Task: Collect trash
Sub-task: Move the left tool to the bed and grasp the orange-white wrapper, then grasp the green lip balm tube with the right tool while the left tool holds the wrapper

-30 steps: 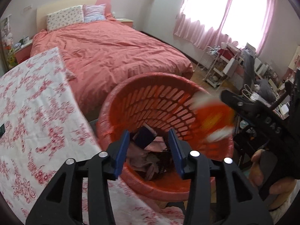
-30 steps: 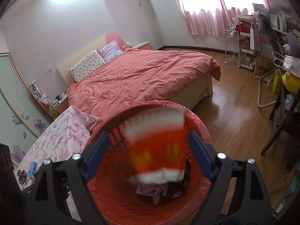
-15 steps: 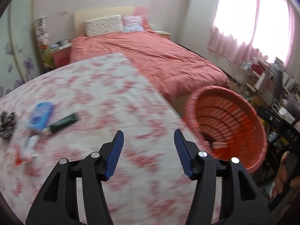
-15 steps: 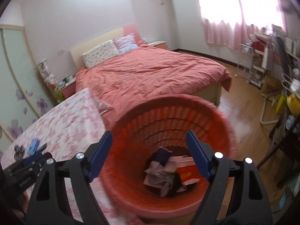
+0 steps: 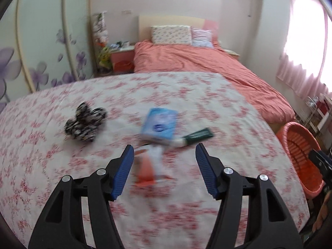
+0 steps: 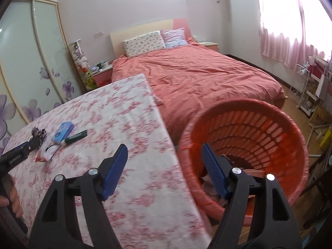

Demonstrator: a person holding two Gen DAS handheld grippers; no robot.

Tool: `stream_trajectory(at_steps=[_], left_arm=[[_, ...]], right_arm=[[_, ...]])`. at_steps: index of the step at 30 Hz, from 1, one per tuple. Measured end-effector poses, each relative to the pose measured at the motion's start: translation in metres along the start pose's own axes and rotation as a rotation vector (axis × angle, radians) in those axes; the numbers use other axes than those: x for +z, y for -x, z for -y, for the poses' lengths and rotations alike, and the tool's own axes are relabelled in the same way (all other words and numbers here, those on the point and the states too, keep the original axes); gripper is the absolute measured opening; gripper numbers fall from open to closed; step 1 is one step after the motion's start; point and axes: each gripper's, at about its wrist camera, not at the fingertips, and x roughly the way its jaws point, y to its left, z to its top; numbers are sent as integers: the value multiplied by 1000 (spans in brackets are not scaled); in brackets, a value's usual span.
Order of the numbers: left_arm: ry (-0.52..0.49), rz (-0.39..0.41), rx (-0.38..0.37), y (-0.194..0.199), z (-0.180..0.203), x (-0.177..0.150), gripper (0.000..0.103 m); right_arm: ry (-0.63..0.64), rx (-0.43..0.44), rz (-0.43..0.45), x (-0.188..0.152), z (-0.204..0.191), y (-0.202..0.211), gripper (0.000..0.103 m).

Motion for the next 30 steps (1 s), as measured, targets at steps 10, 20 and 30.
stream_trajectory(at_steps=[10, 20, 30], left_arm=[[85, -151, -54, -43, -22, -6, 53], [122, -156, -98, -39, -38, -22, 29], [138, -73, -33, -5, -79, -35, 29]], right_arm=[[42, 16, -19, -4, -24, -4, 72], [77, 32, -31, -6, -42, -9, 72], [159, 107, -54, -3, -109, -31, 71]])
